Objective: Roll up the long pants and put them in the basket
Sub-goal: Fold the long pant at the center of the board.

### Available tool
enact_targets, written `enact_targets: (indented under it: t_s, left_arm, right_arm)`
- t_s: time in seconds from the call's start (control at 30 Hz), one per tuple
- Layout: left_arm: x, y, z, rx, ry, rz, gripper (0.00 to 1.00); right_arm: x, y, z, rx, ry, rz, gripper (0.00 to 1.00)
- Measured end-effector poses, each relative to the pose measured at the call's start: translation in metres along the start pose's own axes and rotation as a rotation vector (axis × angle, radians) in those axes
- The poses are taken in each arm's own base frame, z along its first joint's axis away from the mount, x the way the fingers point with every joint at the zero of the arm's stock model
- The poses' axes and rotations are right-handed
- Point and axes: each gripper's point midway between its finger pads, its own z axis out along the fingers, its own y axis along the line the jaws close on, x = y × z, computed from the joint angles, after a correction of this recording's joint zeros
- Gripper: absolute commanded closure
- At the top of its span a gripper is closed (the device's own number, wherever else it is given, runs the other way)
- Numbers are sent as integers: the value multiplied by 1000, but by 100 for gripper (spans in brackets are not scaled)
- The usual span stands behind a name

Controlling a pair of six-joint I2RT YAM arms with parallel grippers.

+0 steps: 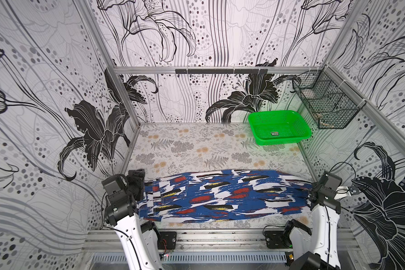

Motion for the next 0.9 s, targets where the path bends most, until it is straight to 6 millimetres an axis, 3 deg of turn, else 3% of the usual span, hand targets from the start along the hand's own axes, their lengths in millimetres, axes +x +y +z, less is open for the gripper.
enact_targets:
  t_s: [0.13,0.2,0.3,0.43,0.77,0.9]
  left_arm:
    - [3,-1,-2,6,3,25,13]
    - [5,-1,-2,7,4,34,13]
    - [5,-1,-3,8,3,38,13]
    - [6,-3,-5,21,-5,42,12]
    - [3,-5,0,47,-10,50,12]
    - [3,-7,7,60,2,52,12]
  right_arm:
    - [3,-19,-8,44,-20,-15,48]
    - [3,-24,-14,41,-28,-18,40]
    - [5,-23,-24,-6,-20,-9,40]
    - [24,-7,-31,-116,91,2,43]
    - [72,60,-51,-419,467,-22,42]
    - [95,91,-62,-516,629,-125,40]
